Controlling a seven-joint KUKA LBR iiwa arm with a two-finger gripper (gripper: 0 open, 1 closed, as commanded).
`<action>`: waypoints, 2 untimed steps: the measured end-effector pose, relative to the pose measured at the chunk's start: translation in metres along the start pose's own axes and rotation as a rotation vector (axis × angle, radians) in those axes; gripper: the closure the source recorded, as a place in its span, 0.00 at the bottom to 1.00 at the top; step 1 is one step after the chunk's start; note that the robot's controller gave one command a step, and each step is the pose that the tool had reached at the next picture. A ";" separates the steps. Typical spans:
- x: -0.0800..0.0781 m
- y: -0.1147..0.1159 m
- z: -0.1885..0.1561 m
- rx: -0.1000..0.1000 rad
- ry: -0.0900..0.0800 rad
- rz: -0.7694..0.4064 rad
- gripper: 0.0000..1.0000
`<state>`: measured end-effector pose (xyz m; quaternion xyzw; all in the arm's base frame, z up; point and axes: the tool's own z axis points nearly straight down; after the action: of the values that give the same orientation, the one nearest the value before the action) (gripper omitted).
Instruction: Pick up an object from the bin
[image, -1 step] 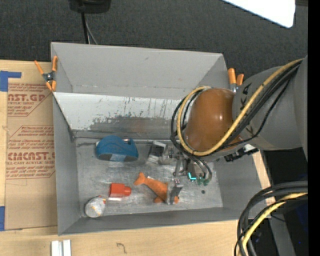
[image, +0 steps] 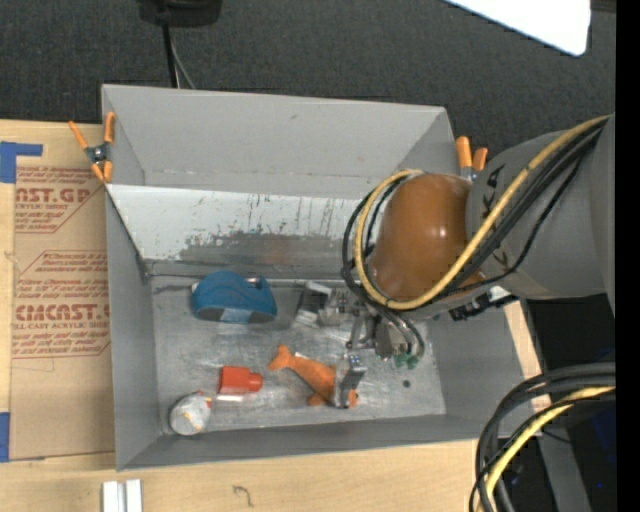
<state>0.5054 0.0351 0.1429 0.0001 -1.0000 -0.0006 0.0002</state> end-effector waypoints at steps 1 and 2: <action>0.001 0.007 0.071 -0.002 -0.009 0.079 1.00; 0.001 0.007 0.071 -0.002 -0.009 0.080 1.00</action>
Offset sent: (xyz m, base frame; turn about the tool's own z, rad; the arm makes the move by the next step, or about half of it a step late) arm 0.0000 0.0000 0.0000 0.0000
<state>0.5038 0.0420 0.0722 -0.0397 -0.9992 -0.0015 -0.0044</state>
